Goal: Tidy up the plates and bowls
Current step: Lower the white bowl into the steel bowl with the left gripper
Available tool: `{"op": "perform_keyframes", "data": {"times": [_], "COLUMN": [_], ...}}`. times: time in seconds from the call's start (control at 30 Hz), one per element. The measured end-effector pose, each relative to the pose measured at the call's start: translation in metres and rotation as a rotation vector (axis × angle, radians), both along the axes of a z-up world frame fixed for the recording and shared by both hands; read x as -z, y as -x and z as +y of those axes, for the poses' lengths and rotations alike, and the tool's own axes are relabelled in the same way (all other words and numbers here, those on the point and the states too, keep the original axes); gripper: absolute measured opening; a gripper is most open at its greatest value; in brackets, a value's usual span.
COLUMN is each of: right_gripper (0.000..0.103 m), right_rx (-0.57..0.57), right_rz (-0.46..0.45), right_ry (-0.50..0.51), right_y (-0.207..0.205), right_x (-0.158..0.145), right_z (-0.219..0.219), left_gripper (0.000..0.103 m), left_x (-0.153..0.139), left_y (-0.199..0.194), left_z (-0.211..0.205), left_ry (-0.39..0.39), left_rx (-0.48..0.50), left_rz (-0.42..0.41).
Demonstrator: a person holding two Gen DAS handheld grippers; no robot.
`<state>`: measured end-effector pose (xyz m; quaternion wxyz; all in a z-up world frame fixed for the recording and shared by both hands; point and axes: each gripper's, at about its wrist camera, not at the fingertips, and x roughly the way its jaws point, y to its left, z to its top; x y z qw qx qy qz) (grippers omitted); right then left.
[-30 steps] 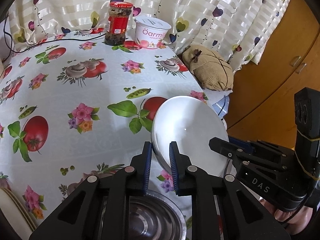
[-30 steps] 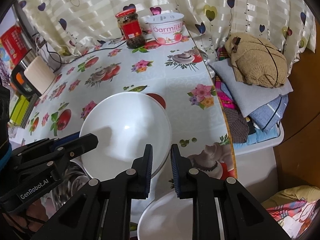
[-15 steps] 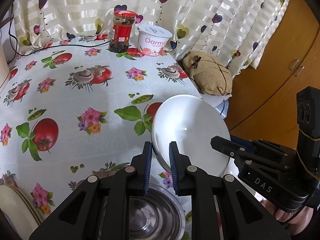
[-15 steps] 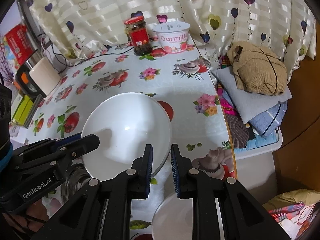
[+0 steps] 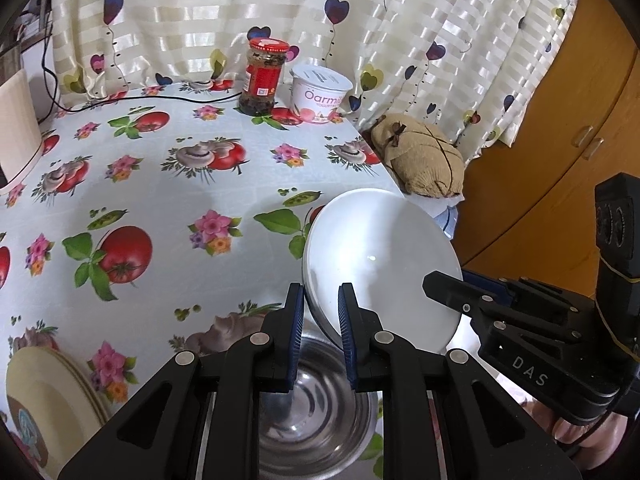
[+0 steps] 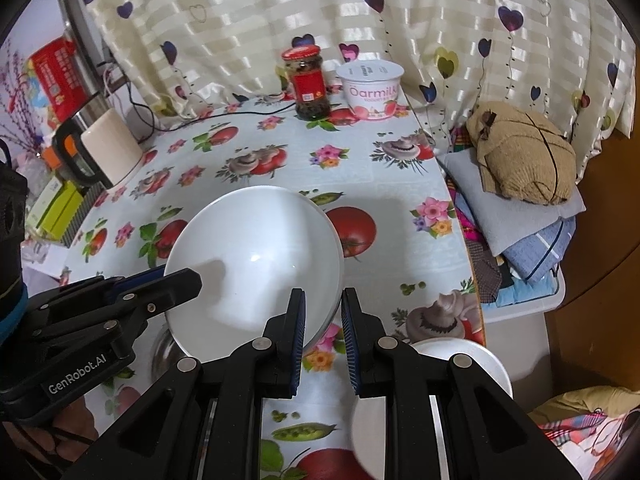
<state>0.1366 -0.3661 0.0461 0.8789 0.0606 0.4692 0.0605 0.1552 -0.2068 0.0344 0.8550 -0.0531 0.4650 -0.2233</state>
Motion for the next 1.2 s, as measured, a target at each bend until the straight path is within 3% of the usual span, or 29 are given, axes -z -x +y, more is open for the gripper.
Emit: {"op": "perform_keyframes", "data": {"times": [0.73,1.2], "right_gripper": [0.018,0.018], "right_rx": [-0.068,-0.105], "right_rz": [0.004,0.062], "right_ry": [-0.025,-0.032], "right_y": [0.032,0.047], "right_x": [-0.005,0.015], "right_z": [0.042,0.061], "left_gripper": [0.018,0.018], "left_x": [0.000,0.025], "left_y": [0.044,0.061], "left_z": [0.043,0.059], "left_ry": [-0.014,-0.034], "left_rx": [-0.050,-0.070], "left_rz": [0.021,0.098]}}
